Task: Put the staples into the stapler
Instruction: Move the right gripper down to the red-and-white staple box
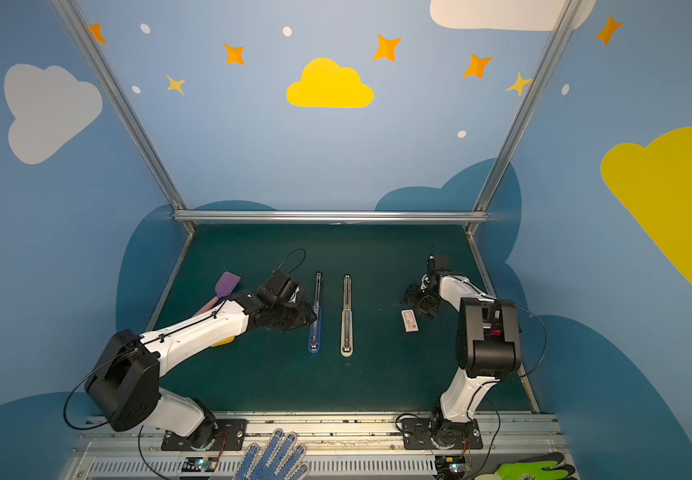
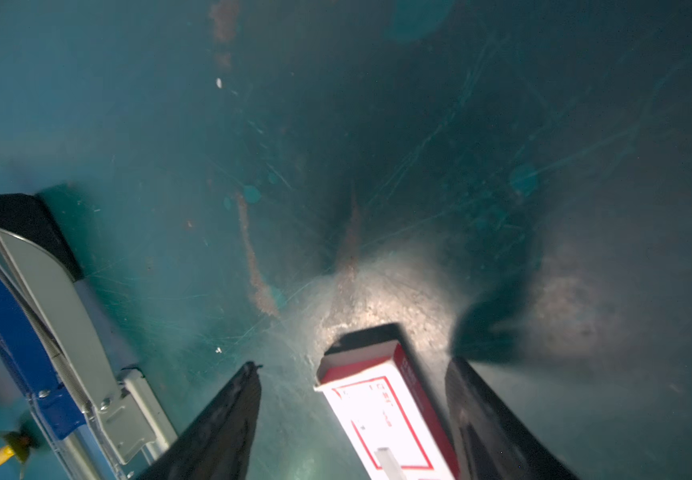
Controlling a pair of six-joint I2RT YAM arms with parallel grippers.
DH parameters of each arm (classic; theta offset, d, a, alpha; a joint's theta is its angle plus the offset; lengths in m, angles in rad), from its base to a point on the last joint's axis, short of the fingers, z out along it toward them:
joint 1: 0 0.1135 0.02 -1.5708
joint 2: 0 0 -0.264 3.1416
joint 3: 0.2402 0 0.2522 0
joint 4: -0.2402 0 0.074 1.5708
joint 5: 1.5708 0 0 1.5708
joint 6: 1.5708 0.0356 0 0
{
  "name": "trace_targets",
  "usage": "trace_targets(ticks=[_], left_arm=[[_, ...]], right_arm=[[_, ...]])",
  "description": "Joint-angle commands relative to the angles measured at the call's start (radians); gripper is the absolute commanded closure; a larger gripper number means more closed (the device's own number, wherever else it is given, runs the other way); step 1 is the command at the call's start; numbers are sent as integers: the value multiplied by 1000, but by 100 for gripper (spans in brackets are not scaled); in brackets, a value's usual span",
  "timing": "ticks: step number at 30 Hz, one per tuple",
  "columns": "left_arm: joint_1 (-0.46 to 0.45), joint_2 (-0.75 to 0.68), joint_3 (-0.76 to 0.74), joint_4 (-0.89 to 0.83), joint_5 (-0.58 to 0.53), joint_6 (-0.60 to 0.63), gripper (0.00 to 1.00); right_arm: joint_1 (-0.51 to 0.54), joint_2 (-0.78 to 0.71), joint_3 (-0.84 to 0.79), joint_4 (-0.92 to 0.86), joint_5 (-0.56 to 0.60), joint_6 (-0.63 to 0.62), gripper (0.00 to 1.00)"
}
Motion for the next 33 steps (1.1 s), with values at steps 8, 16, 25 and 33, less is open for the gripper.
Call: trace_targets(ticks=[8, 16, 25, 33], left_arm=[[0, 5, 5, 0, -4, 6, 42], [0, 19, 27, 5, 4, 6, 42], [-22, 77, 130, 3, 82, 20, 41], [-91, 233, 304, -7, 132, 36, 41]], right_arm=[[48, 4, -32, 41, -178, 20, 29], [146, -30, -67, 54, -205, 33, 31], [102, -240, -114, -55, -61, -15, 31], [-5, -325, -232, -55, -63, -26, 31]])
